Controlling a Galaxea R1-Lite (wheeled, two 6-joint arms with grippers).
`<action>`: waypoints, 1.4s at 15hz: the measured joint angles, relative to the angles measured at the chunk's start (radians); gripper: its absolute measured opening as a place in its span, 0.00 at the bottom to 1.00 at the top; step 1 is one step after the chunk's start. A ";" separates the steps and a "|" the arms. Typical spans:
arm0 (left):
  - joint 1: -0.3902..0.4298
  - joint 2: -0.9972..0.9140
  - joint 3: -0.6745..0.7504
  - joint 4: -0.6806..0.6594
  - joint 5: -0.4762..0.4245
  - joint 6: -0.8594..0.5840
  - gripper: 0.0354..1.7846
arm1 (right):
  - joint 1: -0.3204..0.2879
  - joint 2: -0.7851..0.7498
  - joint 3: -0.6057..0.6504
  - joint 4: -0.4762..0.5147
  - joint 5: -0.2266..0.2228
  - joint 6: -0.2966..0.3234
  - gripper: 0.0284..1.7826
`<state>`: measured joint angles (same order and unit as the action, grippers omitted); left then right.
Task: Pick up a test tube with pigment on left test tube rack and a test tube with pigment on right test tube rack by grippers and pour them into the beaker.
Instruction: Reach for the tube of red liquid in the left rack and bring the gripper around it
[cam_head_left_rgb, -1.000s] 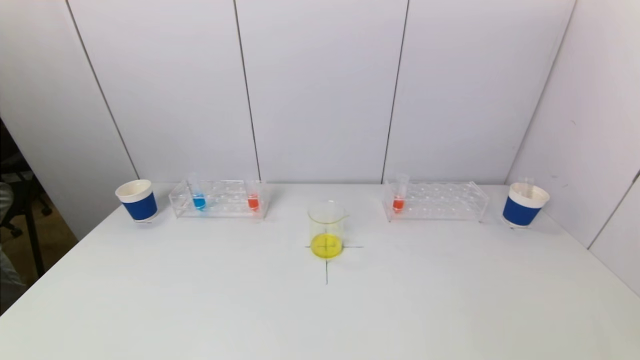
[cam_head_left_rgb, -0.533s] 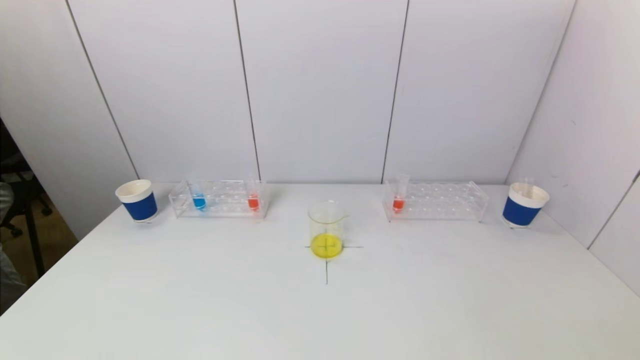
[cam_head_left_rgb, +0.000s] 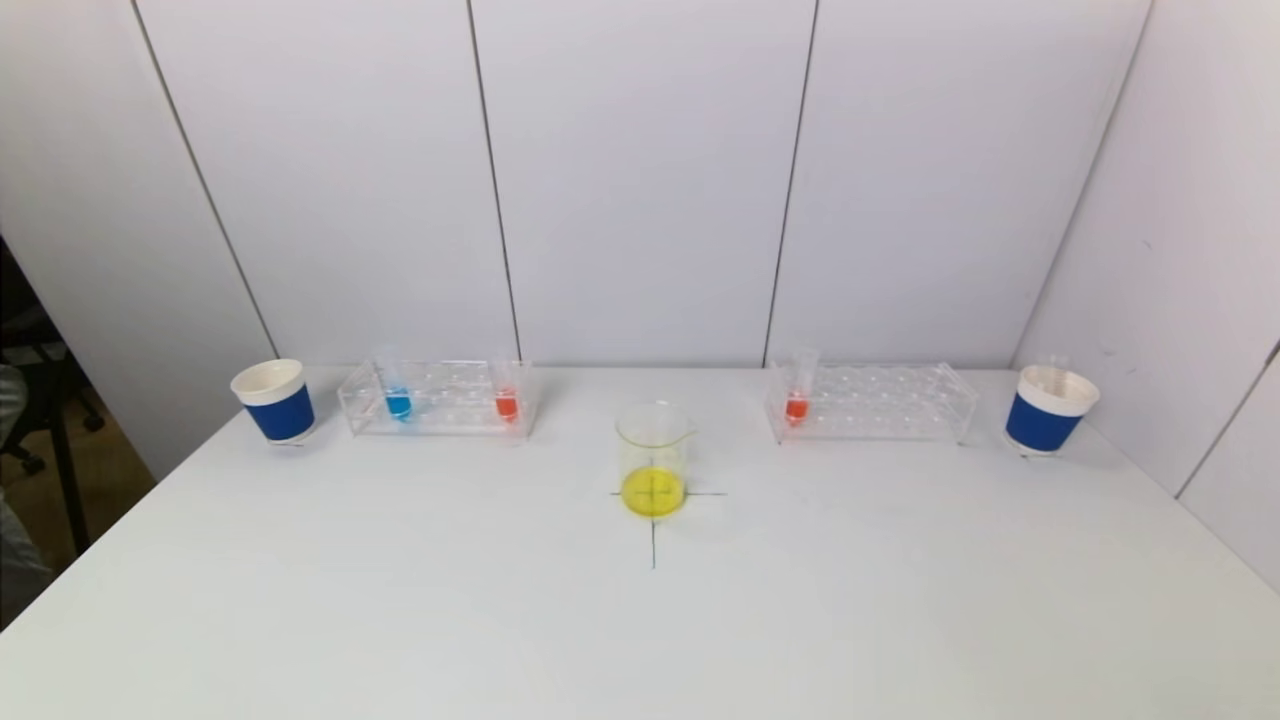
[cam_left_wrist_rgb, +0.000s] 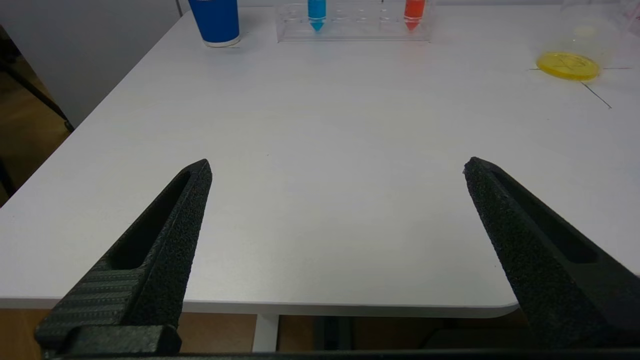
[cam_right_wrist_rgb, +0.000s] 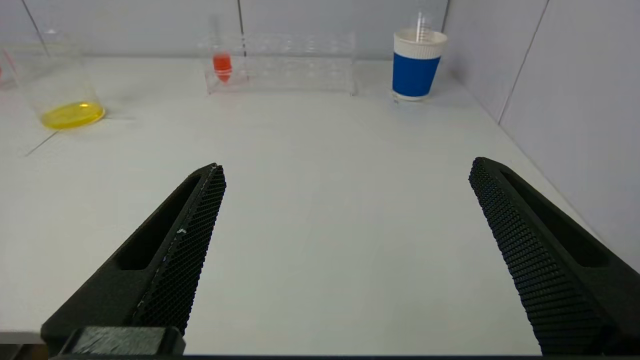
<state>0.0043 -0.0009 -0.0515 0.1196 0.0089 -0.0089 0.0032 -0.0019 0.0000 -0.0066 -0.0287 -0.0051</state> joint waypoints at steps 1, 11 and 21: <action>0.000 0.000 0.000 0.000 0.000 0.000 0.99 | 0.000 0.000 0.000 0.001 0.001 0.002 0.99; 0.000 0.000 0.000 0.000 0.000 0.001 0.99 | 0.000 0.000 0.000 0.003 0.001 0.013 0.99; 0.000 0.000 -0.019 0.003 0.001 0.031 0.99 | 0.000 0.000 0.000 0.003 0.001 0.013 0.99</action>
<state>0.0047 -0.0009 -0.0706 0.1230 0.0096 0.0219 0.0036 -0.0019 0.0000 -0.0032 -0.0272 0.0077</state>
